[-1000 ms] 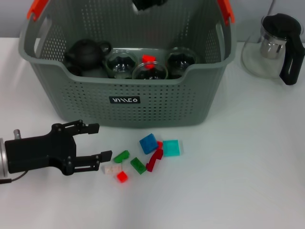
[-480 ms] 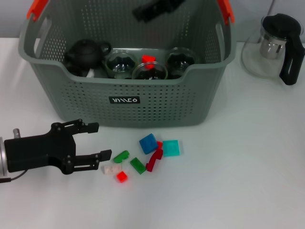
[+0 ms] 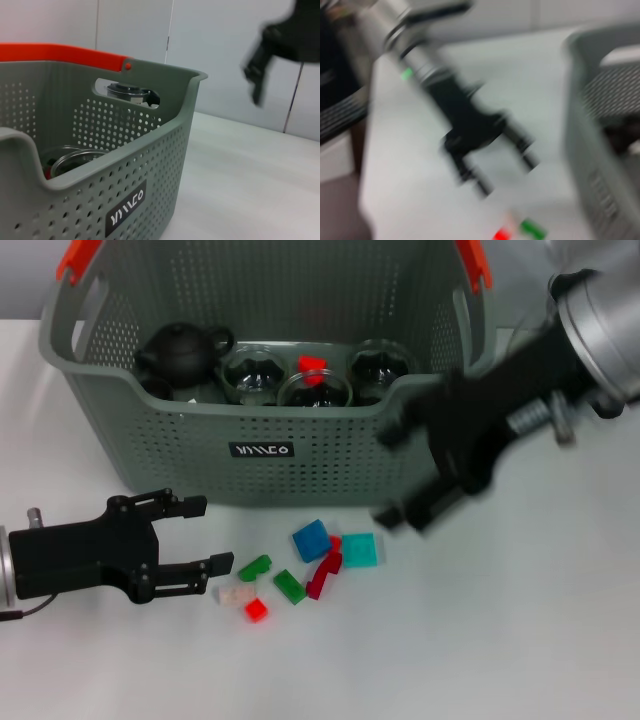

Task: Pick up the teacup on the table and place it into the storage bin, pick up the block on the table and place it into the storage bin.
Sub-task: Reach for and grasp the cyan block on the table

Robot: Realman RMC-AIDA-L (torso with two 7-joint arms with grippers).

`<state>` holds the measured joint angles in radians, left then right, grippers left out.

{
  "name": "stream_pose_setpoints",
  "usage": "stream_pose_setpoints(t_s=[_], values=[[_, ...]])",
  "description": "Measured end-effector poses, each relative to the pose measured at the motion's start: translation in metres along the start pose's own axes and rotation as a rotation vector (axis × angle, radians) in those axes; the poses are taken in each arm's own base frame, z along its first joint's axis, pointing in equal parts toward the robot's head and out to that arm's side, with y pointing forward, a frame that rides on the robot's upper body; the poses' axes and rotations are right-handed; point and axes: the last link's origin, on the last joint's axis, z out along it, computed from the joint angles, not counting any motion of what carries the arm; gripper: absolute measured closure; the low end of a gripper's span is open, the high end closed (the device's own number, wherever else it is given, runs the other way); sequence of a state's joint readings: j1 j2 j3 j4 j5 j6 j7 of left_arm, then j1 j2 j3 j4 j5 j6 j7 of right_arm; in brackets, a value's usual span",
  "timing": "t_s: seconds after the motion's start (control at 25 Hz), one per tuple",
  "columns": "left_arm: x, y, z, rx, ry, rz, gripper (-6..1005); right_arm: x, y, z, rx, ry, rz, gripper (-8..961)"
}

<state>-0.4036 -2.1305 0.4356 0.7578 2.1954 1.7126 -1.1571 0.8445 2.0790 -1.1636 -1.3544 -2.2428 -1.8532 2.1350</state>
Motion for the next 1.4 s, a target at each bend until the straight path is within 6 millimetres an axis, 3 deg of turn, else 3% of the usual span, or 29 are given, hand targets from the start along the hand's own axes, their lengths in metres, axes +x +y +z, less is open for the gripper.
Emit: stream_pose_setpoints(t_s=[0.32,0.88,1.4], values=[[0.001,-0.001,0.000,0.002,-0.001,-0.004,185,0.031,0.003,0.027,-0.038,0.224,0.048,34],[-0.001,0.000,0.001,0.003,0.004,-0.023,186,0.040,-0.013,0.094,0.059,0.344,-0.047,46],[-0.002,0.002,0.000,0.007,0.016,-0.033,186,0.044,-0.020,0.123,0.132,0.352,-0.154,57]])
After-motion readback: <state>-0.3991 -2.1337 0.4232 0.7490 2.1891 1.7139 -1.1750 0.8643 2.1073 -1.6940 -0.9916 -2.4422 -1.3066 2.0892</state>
